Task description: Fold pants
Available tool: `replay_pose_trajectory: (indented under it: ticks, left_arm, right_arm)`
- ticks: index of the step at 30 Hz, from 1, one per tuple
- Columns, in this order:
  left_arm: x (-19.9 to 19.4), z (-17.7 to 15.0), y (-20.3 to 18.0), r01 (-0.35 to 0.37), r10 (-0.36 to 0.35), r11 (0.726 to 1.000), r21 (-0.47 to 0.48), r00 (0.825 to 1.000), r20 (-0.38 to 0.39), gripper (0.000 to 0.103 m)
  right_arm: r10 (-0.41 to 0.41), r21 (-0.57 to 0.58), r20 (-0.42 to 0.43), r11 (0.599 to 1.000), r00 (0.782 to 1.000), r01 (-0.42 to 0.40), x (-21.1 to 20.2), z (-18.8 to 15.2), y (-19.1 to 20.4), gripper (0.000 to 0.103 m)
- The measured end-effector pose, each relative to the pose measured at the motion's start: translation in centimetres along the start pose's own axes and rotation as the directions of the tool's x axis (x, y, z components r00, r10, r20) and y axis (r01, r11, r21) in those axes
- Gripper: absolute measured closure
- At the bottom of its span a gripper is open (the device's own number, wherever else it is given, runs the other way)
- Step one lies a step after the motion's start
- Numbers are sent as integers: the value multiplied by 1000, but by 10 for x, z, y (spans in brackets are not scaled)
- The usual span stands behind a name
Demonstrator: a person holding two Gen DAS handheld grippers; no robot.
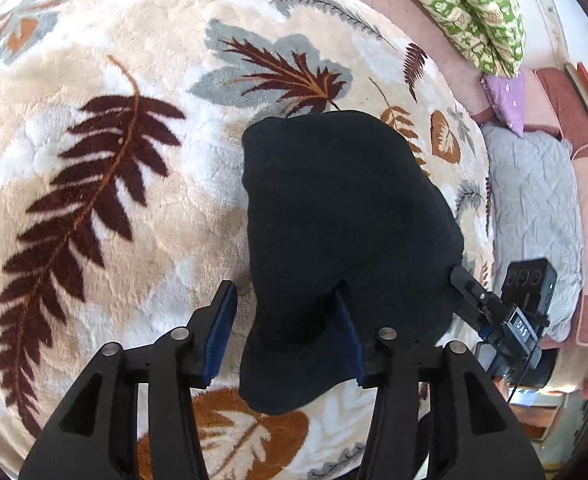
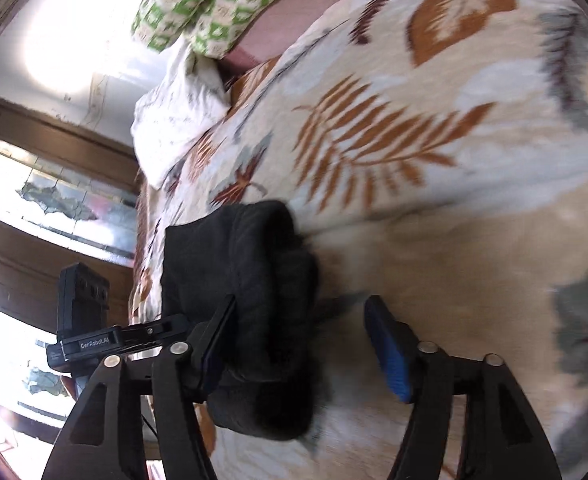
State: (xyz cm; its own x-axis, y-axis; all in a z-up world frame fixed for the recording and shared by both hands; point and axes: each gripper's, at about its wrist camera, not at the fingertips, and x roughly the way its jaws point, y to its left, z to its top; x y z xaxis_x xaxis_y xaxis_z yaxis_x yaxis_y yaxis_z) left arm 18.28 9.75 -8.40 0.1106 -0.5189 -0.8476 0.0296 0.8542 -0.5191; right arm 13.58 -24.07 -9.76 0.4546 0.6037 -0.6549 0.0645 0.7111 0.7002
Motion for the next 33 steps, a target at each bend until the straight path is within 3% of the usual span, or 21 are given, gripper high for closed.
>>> replay_pose_trajectory:
  ticks: [4, 7, 9, 11, 15, 18, 22, 33]
  left_arm:
    - [-23, -17, -3, -70, 69, 997, 16, 996, 63, 55]
    - [-38, -36, -18, -163, 154, 985, 53, 978, 141, 51]
    - [-44, -54, -28, -251, 235, 966, 59, 951, 201, 46]
    - [-45, -76, -39, -337, 307, 939, 66, 910, 277, 46]
    - [-36, -111, -53, -462, 404, 882, 89, 840, 362, 46]
    - [-29, -133, -57, -476, 410, 876, 71, 816, 407, 46]
    - [-26, -147, -55, -469, 414, 883, 26, 802, 431, 46]
    - [-36, -166, -59, -553, 507, 829, -83, 680, 530, 46]
  right_arm:
    - [-45, -12, 29, 999, 999, 45, -26, -3, 3, 34]
    - [-88, -92, 78, 991, 993, 95, -50, -14, 31, 28]
    - [-151, -152, 109, 974, 982, 167, -61, -27, 54, 16]
    - [-243, -193, 169, 942, 955, 274, -72, -45, 74, 3]
    - [-362, -251, 267, 868, 893, 427, -80, -89, 98, 0]
    - [-430, -277, 315, 811, 846, 515, -80, -116, 107, 0]
    - [-460, -310, 357, 763, 813, 567, -83, -139, 118, 0]
    - [-447, -316, 396, 754, 802, 576, -91, -155, 117, 0]
